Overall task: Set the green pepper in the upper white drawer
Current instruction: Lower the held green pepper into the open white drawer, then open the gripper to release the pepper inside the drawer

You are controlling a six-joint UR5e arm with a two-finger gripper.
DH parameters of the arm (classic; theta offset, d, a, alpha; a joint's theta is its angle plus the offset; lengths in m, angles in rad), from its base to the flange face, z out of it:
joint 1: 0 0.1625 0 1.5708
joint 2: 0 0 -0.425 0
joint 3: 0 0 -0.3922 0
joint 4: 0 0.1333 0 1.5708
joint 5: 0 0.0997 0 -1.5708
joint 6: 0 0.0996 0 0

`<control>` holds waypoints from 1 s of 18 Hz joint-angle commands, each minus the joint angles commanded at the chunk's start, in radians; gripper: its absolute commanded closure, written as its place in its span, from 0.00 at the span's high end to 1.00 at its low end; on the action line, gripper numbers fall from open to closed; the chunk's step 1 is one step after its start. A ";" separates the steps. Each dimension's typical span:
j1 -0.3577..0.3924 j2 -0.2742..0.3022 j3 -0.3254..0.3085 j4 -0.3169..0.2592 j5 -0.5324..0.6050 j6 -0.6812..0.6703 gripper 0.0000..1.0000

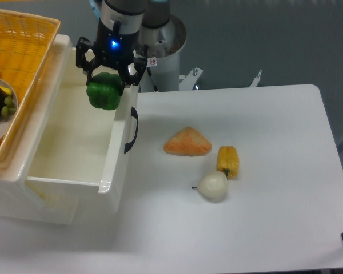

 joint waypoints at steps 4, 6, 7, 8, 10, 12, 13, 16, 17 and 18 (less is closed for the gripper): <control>-0.020 -0.015 0.002 0.005 0.000 0.002 0.68; -0.020 -0.020 0.002 0.003 0.000 0.000 0.69; -0.022 -0.021 0.002 0.005 0.000 0.000 0.73; -0.022 -0.023 0.002 0.005 0.002 0.000 0.76; -0.022 -0.023 0.000 0.005 0.002 0.003 0.86; -0.022 -0.022 0.002 0.005 0.002 0.003 0.96; -0.022 -0.021 0.002 0.005 0.002 0.003 0.99; -0.022 -0.020 0.003 0.005 0.000 0.006 1.00; -0.022 -0.020 0.003 0.005 0.000 0.008 1.00; -0.022 -0.020 0.003 0.005 0.002 0.009 1.00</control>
